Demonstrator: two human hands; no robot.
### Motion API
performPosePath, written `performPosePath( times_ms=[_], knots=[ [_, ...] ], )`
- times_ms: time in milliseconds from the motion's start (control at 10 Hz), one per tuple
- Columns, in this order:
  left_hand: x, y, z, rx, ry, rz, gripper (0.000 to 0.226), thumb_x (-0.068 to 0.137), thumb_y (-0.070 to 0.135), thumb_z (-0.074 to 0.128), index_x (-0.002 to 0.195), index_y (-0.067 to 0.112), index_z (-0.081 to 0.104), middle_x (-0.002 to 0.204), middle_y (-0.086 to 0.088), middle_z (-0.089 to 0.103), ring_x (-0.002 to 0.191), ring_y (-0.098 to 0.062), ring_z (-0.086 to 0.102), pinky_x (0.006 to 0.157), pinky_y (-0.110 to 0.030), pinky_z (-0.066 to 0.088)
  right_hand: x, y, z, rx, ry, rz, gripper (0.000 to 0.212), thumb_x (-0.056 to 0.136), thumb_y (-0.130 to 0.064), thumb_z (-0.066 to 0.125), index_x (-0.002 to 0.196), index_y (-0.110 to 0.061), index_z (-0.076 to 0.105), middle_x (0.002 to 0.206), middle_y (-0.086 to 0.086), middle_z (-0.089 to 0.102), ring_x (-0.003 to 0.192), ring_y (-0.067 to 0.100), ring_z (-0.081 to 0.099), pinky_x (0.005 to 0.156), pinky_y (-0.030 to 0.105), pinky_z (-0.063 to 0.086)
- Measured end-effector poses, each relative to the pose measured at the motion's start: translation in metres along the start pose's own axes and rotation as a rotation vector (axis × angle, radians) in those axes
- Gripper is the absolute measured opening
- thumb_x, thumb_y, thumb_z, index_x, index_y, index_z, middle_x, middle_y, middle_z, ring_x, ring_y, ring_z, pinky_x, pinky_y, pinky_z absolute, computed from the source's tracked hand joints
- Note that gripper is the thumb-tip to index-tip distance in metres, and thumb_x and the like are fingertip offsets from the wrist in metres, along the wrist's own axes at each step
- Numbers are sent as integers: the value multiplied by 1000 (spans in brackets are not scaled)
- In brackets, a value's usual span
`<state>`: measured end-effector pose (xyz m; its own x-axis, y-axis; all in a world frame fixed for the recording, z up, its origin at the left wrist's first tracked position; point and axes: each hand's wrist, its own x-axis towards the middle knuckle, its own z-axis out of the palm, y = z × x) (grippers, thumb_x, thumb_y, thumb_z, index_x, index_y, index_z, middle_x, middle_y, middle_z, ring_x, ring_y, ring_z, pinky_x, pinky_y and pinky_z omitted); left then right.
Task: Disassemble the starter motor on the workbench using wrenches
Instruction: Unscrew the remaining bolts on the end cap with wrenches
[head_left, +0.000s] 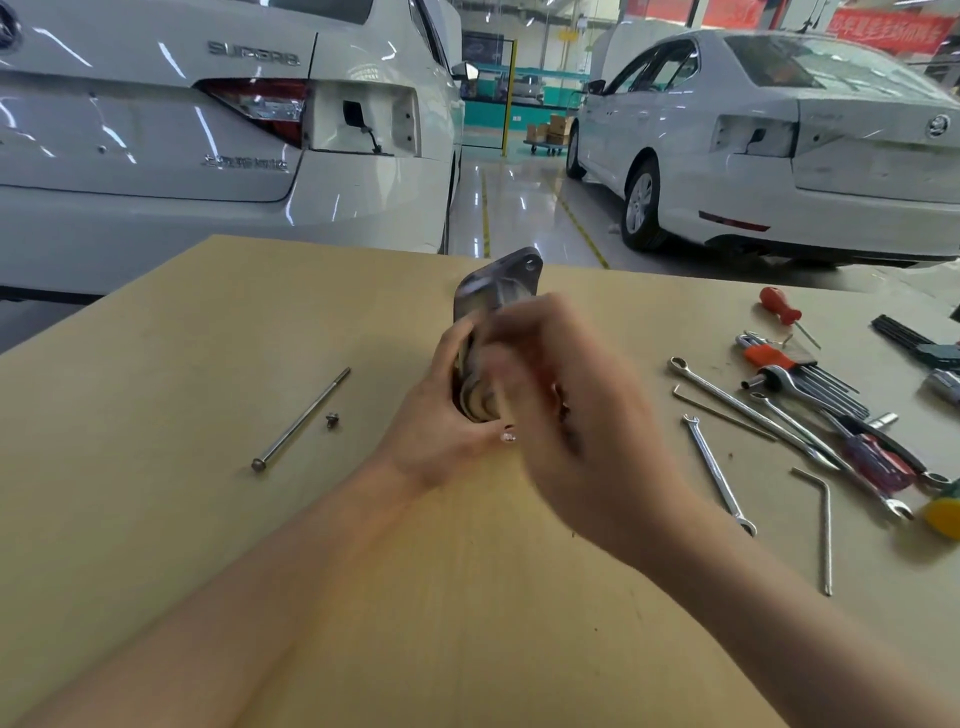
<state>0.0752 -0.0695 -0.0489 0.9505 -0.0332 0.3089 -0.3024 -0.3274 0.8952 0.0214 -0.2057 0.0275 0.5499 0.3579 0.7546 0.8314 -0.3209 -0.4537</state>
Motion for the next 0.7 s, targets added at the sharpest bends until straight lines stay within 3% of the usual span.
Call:
performPosePath(
  times_ms=[100,300,500,700],
  knots=[
    [0,4,1,-85,-4,51,104,54,38,91,139,44,31,128,14,57,110,-1,62,92,-17,48,-6,8,-13,513,285,434,12,99,-14,44,87,-16,46,75,13,63,57,22,59,53,31,47],
    [-4,11,2,-112,2,83,108,49,37,87,142,38,31,132,20,48,111,-2,61,98,-28,50,-33,25,-19,1262,560,1114,29,94,-2,43,67,0,55,67,19,65,60,27,70,52,27,56],
    [-4,11,0,-96,6,76,109,48,45,88,141,42,31,130,22,49,110,0,60,100,-30,49,-31,30,-16,1436,666,1168,10,94,0,42,89,-2,50,79,22,66,69,29,72,58,32,60],
    [-3,10,0,-97,15,64,113,47,50,92,142,42,31,131,19,50,110,0,61,99,-27,49,-33,30,-15,1408,651,1144,24,96,-1,44,74,1,55,80,23,70,76,30,72,69,34,60]
  ],
)
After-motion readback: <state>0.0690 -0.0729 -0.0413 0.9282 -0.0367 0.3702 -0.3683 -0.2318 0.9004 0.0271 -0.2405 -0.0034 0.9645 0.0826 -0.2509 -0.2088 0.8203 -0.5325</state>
